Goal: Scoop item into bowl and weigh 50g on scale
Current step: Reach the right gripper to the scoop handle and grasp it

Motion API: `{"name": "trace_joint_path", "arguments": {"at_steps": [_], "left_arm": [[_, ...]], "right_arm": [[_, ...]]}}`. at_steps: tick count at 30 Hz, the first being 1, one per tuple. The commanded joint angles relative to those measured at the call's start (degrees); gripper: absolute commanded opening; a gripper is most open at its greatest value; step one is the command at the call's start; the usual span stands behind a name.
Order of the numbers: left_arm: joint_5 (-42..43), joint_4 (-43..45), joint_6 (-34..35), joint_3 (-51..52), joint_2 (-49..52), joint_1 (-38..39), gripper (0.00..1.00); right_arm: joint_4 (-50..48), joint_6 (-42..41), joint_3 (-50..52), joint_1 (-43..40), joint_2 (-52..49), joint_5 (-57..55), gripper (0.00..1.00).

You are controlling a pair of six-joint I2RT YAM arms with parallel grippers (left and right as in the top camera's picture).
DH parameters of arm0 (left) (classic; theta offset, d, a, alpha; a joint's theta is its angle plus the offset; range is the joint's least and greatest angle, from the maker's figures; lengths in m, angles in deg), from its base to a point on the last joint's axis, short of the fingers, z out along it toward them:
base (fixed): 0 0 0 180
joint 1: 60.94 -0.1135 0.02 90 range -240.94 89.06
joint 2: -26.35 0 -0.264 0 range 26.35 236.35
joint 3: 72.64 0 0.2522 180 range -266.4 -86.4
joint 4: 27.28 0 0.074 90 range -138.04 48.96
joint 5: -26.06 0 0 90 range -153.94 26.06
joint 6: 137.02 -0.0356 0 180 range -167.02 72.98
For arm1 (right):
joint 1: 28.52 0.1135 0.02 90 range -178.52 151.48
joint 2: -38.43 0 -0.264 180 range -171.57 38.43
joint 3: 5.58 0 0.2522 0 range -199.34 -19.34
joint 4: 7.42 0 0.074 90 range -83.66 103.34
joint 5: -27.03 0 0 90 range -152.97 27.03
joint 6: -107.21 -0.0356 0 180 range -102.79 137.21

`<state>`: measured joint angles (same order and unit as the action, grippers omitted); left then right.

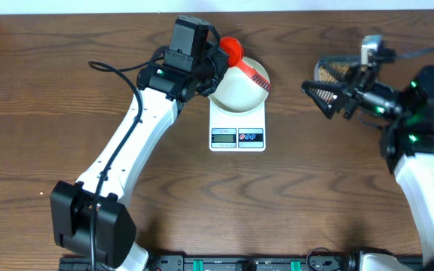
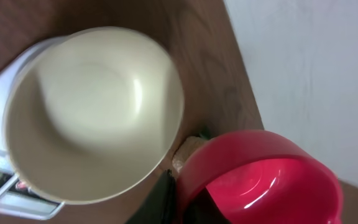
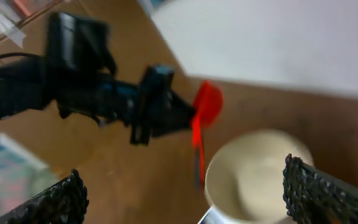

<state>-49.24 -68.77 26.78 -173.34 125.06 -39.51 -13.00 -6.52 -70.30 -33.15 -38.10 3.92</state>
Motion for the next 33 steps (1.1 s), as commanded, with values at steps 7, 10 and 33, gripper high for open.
{"name": "trace_joint_path", "arguments": {"at_steps": [7, 10, 33], "left_arm": [[-0.42, -2.23, 10.78, -0.28, 0.31, 2.14, 0.07], [-0.42, -2.21, 10.78, -0.28, 0.31, 2.82, 0.07], [-6.6, -14.08, 10.78, -0.26, 0.31, 2.6, 0.07]], "right_arm": [[-3.76, -21.05, -0.98, 2.75, -12.87, -3.8, 0.91], [-5.33, -20.81, -0.98, 6.47, -14.27, -6.99, 0.77], [-0.52, -21.53, -0.98, 21.24, -14.51, -22.21, 0.44]]}}
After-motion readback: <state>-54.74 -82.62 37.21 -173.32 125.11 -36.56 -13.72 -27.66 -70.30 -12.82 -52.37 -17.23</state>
